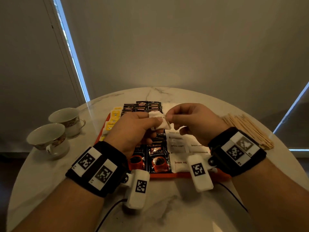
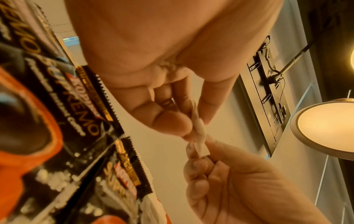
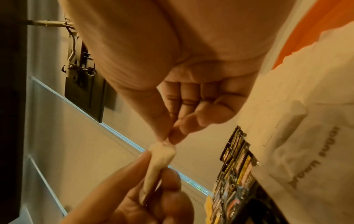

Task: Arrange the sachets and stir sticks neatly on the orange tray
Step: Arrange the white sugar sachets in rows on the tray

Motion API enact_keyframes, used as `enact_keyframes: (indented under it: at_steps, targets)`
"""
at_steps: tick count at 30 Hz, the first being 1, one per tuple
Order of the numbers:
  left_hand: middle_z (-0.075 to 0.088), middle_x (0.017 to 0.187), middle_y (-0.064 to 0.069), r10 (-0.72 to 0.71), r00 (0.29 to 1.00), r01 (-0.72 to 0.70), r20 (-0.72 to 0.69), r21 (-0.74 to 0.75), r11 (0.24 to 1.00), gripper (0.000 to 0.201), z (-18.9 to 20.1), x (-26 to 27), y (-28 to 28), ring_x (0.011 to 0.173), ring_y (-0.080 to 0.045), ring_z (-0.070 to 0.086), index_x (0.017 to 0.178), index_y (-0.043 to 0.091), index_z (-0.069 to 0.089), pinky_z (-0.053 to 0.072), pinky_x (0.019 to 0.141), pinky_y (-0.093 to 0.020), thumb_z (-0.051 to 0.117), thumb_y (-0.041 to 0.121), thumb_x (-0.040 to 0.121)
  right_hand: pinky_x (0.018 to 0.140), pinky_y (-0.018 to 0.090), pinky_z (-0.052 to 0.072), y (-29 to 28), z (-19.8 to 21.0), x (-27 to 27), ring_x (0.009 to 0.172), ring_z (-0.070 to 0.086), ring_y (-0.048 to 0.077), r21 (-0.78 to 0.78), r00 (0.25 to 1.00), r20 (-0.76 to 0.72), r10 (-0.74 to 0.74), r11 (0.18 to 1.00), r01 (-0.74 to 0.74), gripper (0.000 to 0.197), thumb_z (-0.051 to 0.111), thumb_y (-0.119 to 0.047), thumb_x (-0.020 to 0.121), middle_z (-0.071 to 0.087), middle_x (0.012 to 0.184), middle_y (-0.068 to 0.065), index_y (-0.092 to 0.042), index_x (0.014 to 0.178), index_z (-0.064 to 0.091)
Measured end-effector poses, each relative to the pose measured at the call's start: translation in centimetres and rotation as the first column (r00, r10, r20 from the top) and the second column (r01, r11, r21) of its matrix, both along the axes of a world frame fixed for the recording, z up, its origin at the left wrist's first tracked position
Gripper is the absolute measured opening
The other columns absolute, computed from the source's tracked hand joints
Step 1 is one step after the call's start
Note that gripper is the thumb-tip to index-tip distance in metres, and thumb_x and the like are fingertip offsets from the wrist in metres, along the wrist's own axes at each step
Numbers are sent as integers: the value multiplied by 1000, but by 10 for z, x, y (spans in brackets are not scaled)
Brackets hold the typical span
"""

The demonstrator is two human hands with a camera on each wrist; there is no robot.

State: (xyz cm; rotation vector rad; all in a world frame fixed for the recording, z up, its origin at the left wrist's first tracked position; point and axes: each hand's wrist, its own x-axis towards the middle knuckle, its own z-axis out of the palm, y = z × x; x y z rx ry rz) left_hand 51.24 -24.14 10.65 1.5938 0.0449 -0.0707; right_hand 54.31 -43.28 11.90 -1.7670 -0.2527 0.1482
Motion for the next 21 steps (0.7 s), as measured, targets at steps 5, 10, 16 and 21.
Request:
enact_keyframes:
  at_steps: [5, 10, 16, 21]
  targets:
    - [80, 96, -6, -28, 999, 30, 30, -76, 997, 6, 0, 0, -2, 87, -18, 78, 93, 7, 80, 62, 71, -25, 76, 9, 88, 77, 35, 58, 3, -8, -3, 85, 70, 18, 92, 979, -171, 113, 991, -99, 43, 82, -22, 74, 76, 104, 8, -11, 115, 72]
    - [77, 102, -10, 24, 991, -7, 131, -129, 992, 29, 1, -1, 0, 92, -28, 78, 106, 9, 63, 61, 63, -28, 73, -9, 86, 68, 31, 55, 3, -8, -4, 70, 67, 15, 176, 982, -173, 73, 984, -42, 21, 76, -7, 84, 75, 91, 8, -5, 104, 72]
    - [76, 100, -5, 13, 963, -16, 268, 8, 1000, 25, 7, -7, -2, 87, -24, 78, 81, 11, 75, 63, 66, -26, 71, -13, 86, 62, 32, 55, 0, -6, -4, 62, 63, 15, 206, 984, -150, -92, 971, 122, 14, 70, -19, 95, 70, 74, 6, -9, 87, 74]
    - [75, 105, -2, 34, 974, -40, 225, 25, 999, 30, 7, -8, -4, 81, -19, 78, 97, 18, 80, 64, 66, -26, 74, -9, 86, 61, 28, 56, -4, -2, -4, 69, 65, 17, 152, 993, -32, -115, 981, 119, 7, 69, -8, 94, 77, 88, 14, -7, 95, 76]
